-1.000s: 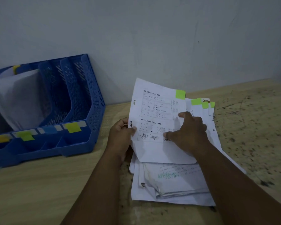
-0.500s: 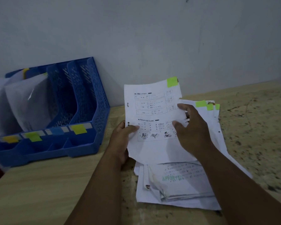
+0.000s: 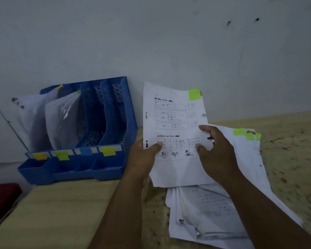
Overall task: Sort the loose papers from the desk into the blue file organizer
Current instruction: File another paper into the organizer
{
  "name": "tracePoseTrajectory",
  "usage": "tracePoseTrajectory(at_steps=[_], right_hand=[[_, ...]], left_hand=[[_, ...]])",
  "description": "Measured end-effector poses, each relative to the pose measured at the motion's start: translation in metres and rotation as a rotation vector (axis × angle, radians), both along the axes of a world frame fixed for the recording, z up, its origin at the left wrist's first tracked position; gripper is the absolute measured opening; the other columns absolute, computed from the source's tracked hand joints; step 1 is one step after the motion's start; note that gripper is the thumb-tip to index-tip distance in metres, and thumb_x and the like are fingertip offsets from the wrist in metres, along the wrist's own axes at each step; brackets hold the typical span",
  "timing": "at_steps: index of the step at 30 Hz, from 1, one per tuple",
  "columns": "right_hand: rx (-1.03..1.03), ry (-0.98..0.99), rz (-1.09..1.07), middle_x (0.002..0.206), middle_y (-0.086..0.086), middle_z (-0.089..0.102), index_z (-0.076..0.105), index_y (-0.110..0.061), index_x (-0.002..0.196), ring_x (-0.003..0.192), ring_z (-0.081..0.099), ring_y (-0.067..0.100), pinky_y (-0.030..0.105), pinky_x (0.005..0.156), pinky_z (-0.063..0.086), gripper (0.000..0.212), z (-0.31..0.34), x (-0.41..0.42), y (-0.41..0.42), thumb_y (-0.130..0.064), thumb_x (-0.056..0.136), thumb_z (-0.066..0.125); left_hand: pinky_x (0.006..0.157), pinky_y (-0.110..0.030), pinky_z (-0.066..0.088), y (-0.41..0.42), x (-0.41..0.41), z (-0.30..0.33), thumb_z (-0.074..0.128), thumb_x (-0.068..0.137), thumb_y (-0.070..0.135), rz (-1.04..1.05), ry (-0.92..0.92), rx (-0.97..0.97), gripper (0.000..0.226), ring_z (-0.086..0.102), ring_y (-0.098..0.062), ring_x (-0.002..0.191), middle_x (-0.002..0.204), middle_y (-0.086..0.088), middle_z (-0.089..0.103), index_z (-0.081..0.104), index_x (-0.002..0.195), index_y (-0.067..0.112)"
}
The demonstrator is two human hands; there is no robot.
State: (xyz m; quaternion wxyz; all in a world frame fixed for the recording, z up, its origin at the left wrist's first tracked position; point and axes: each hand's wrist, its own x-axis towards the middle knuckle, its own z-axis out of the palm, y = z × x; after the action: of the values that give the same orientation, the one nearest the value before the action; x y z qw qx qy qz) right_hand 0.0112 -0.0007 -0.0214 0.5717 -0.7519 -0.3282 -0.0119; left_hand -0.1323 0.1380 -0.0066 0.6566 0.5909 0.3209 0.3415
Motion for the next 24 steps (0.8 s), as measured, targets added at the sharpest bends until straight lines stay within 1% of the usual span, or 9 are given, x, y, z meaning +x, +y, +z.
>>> tracePoseTrajectory(at_steps=[2, 4, 6, 8, 12, 16, 19, 21, 24], right_hand=[[0.036, -0.006, 0.016, 0.119, -0.017, 0.061, 0.058, -0.032, 0.128, 0.099, 0.054, -0.007, -0.005, 0.072, 0.035, 0.048, 0.01, -0.005, 0.008, -0.005, 0.091, 0.068], [0.065, -0.017, 0.039, 0.115, -0.017, 0.062, 0.059, -0.031, 0.127, 0.095, 0.051, -0.023, -0.007, 0.07, 0.034, 0.046, 0.021, -0.012, 0.017, -0.003, 0.091, 0.067], [0.088, -0.025, 0.054, 0.114, -0.017, 0.062, 0.059, -0.031, 0.126, 0.091, 0.049, -0.028, -0.007, 0.069, 0.035, 0.045, 0.032, -0.017, 0.028, -0.004, 0.091, 0.068], [0.103, -0.028, 0.071, 0.111, -0.017, 0.062, 0.058, -0.033, 0.126, 0.088, 0.052, -0.023, -0.004, 0.066, 0.038, 0.046, 0.043, -0.023, 0.039, -0.008, 0.09, 0.069], [0.085, -0.015, 0.15, 0.111, -0.014, 0.061, 0.054, -0.036, 0.129, 0.086, 0.062, -0.002, 0.012, 0.069, 0.046, 0.048, 0.06, -0.041, 0.063, -0.02, 0.088, 0.074], [0.053, -0.013, 0.212, 0.123, -0.012, 0.058, 0.052, -0.032, 0.134, 0.1, 0.062, 0.01, 0.021, 0.075, 0.046, 0.055, 0.067, -0.058, 0.084, -0.026, 0.086, 0.077], [0.03, -0.035, 0.242, 0.13, -0.009, 0.055, 0.052, -0.032, 0.136, 0.109, 0.059, 0.013, 0.024, 0.083, 0.045, 0.055, 0.065, -0.068, 0.094, -0.026, 0.086, 0.075], [0.014, -0.039, 0.26, 0.132, -0.009, 0.055, 0.052, -0.032, 0.135, 0.113, 0.058, 0.014, 0.025, 0.085, 0.045, 0.053, 0.064, -0.074, 0.099, -0.027, 0.087, 0.075], [-0.004, -0.051, 0.269, 0.135, -0.008, 0.054, 0.053, -0.032, 0.135, 0.116, 0.057, 0.013, 0.027, 0.088, 0.047, 0.053, 0.064, -0.08, 0.106, -0.028, 0.088, 0.075]], left_hand=[[0.085, -0.045, 0.061, 0.003, -0.004, 0.006, 0.079, 0.087, 0.019, -0.033, 0.017, 0.017, 0.023, 0.075, -0.023, 0.095, 0.102, 0.0, 0.079, 0.075, 0.11, 0.017], [0.082, -0.038, 0.062, 0.009, -0.008, 0.012, 0.08, 0.086, 0.018, -0.038, 0.049, 0.087, 0.024, 0.075, -0.019, 0.095, 0.105, 0.0, 0.078, 0.075, 0.11, 0.018], [0.079, -0.033, 0.062, 0.016, -0.016, 0.02, 0.077, 0.089, 0.015, -0.019, 0.047, 0.155, 0.02, 0.075, -0.016, 0.092, 0.102, 0.002, 0.078, 0.075, 0.108, 0.019], [0.076, -0.031, 0.062, 0.025, -0.026, 0.029, 0.074, 0.091, 0.012, 0.034, 0.027, 0.212, 0.012, 0.075, -0.015, 0.088, 0.094, 0.004, 0.079, 0.075, 0.098, 0.022], [0.065, -0.025, 0.058, 0.052, -0.048, 0.047, 0.07, 0.095, 0.016, 0.239, 0.018, 0.36, 0.018, 0.07, -0.009, 0.077, 0.083, 0.01, 0.073, 0.07, 0.085, 0.03], [0.069, -0.027, 0.054, 0.085, -0.069, 0.06, 0.066, 0.097, 0.013, 0.431, -0.008, 0.406, 0.028, 0.066, -0.01, 0.083, 0.084, 0.015, 0.067, 0.065, 0.081, 0.037], [0.077, -0.031, 0.051, 0.111, -0.087, 0.07, 0.064, 0.098, 0.015, 0.556, 0.02, 0.438, 0.012, 0.064, -0.017, 0.09, 0.093, 0.01, 0.068, 0.069, 0.097, 0.025], [0.079, -0.032, 0.05, 0.128, -0.097, 0.075, 0.062, 0.099, 0.017, 0.642, 0.061, 0.46, 0.021, 0.062, -0.019, 0.095, 0.105, 0.001, 0.068, 0.069, 0.118, 0.015], [0.081, -0.035, 0.052, 0.15, -0.111, 0.079, 0.059, 0.099, 0.017, 0.731, 0.098, 0.49, 0.021, 0.063, -0.024, 0.098, 0.101, 0.001, 0.064, 0.068, 0.118, 0.015]])
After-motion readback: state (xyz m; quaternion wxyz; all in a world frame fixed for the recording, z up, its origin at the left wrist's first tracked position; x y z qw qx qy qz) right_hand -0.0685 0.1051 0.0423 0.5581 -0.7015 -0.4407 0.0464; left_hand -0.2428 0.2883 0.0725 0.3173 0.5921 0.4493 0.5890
